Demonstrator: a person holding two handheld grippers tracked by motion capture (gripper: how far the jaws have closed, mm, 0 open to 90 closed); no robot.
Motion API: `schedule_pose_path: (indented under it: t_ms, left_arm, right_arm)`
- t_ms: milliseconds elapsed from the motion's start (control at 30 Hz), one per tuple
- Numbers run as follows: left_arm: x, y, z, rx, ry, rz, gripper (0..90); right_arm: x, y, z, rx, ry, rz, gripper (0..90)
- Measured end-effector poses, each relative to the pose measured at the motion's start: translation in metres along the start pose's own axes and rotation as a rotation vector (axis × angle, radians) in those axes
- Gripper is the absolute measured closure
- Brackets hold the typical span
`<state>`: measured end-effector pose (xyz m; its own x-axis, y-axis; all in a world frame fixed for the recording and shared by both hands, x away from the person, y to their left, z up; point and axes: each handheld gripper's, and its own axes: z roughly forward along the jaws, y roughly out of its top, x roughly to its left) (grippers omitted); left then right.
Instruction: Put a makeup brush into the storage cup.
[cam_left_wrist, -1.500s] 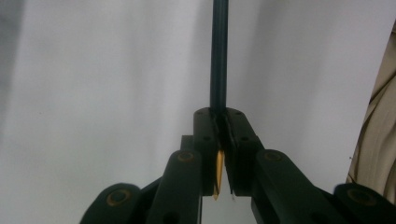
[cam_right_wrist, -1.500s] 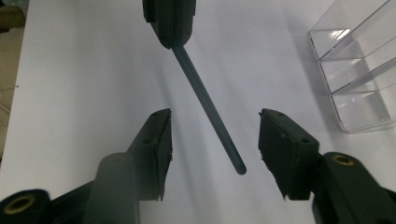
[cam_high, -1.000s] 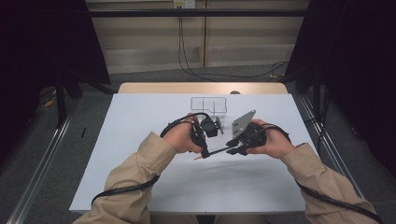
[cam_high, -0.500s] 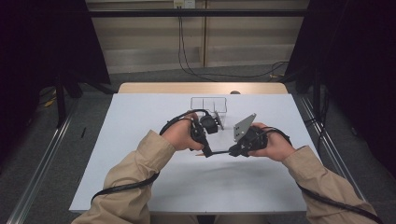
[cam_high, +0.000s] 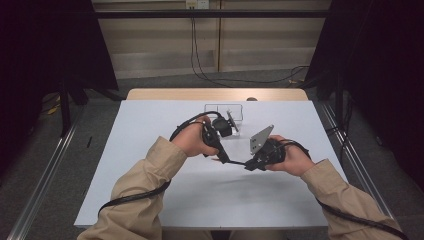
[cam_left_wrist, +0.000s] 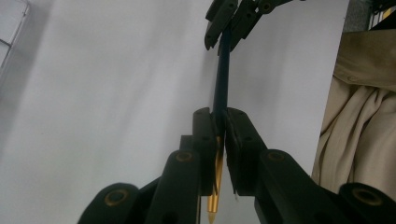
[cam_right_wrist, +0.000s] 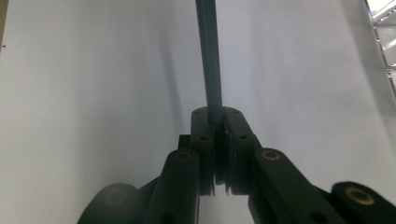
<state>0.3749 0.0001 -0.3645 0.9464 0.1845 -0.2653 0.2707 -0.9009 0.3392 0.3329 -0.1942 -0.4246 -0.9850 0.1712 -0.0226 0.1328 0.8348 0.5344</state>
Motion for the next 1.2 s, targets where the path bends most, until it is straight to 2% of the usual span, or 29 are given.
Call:
schedule_pose_path:
  t_ms: [200, 233, 367, 433, 500, 633, 700, 733, 867, 1033, 1100, 1200]
  left_arm:
    - [0.0017, -0.0006, -0.0022, -0.015, 0.003, -0.008, 81.9]
    - [0.0011, -0.0007, -0.0021, -0.024, 0.002, -0.021, 81.8]
    - [0.0026, -0.0006, -0.0040, -0.045, 0.001, -0.024, 81.6]
    - [0.0034, 0.0000, -0.0049, -0.052, 0.009, -0.009, 79.1]
    - [0.0030, 0.0004, -0.0047, -0.069, 0.014, -0.023, 74.5]
    - [0.0037, 0.0000, -0.0060, -0.077, 0.015, -0.018, 69.7]
    - [0.0041, -0.0012, -0.0062, -0.097, 0.021, -0.015, 64.0]
    - [0.0049, -0.0017, -0.0072, -0.088, 0.023, -0.001, 61.7]
    - [0.0043, -0.0043, -0.0085, -0.113, 0.033, -0.013, 52.3]
    - [0.0054, -0.0068, -0.0077, -0.141, 0.041, -0.018, 32.2]
    - [0.0049, -0.0074, -0.0069, -0.159, 0.045, -0.021, 27.3]
    - [0.0064, -0.0074, -0.0067, -0.159, 0.056, 0.006, 17.7]
  right_arm:
    - [0.0024, 0.0012, -0.0004, -0.002, 0.011, 0.003, 85.6]
    - [0.0023, 0.0011, -0.0004, -0.005, 0.010, 0.002, 85.7]
    - [0.0022, 0.0008, -0.0019, -0.013, 0.014, 0.007, 85.8]
    - [0.0025, 0.0011, -0.0022, -0.014, 0.016, 0.005, 85.8]
    - [0.0026, 0.0015, -0.0022, -0.019, 0.014, 0.001, 85.8]
    - [0.0027, 0.0013, -0.0023, -0.017, 0.011, 0.003, 85.7]
    - [0.0025, 0.0000, -0.0027, -0.014, 0.007, 0.011, 85.7]
    - [0.0017, -0.0010, -0.0026, -0.016, 0.006, 0.009, 85.7]
    - [0.0002, -0.0046, -0.0042, -0.010, -0.008, 0.028, 85.7]
    - [-0.0017, -0.0070, -0.0064, -0.025, -0.022, 0.048, 85.7]
    - [-0.0019, -0.0069, -0.0069, -0.029, -0.021, 0.051, 85.7]
    - [-0.0021, -0.0068, -0.0070, -0.033, -0.021, 0.055, 85.7]
